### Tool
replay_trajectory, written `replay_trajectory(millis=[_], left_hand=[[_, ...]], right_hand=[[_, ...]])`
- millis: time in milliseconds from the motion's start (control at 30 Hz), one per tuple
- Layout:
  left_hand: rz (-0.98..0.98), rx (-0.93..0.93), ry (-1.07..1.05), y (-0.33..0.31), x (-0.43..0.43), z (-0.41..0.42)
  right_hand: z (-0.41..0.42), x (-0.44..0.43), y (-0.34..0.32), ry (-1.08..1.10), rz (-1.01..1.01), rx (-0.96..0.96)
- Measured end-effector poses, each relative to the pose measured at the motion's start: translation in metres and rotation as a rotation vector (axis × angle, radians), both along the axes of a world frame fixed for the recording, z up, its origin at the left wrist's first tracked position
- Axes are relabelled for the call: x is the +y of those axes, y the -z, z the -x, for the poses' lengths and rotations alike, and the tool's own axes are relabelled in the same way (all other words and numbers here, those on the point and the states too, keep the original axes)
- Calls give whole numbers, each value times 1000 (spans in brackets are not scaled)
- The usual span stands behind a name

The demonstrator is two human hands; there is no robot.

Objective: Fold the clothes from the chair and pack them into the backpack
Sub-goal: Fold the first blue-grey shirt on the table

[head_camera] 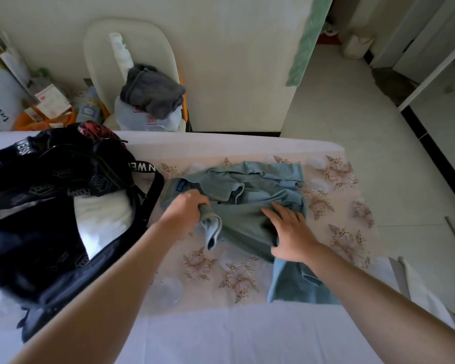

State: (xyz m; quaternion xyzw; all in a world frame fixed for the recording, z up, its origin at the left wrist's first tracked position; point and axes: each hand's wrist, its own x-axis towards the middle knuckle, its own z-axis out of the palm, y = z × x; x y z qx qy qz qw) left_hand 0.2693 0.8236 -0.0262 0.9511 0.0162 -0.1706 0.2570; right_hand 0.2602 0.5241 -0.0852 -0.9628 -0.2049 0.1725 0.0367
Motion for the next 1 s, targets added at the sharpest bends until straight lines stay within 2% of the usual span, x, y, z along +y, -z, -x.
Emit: replay_trajectory(millis=[133,200,233,267,333,400,433,533,700,800,867,933,1000], left_hand=[[-592,135,49,1,22,-7],[-789,197,122,6,17,1],[-808,167,155,10,10,6],[-780,121,201,15,-1,9],[-540,62,251,29,-26,20],[-258,108,312,47,-50,32],[-194,155,369,53,-62,39],[-216,162,481,80,-82,50],[-290,110,543,93,-72,45],[-350,160,548,84,-70,42],[-379,190,519,83,-63,37],[-404,187,454,76,-52,32],[-486,161,365,67,-41,29]], right_hand=[[-1,4,-6,14,-45,101],[5,4,-1,-46,-52,21],[8,3,1,-84,-61,-59],[12,2,3,-102,-67,-139],[23,0,2,-142,-76,-273],[37,0,4,-250,-100,-273],[44,2,6,-300,-94,-214],[52,8,8,-307,-34,-34],[30,-7,9,-191,-190,39],[18,-30,-5,-87,-261,-6],[11,-56,-14,-35,-259,-153],[4,-81,-22,-25,-73,-220],[-3,-88,-29,-20,184,-114]])
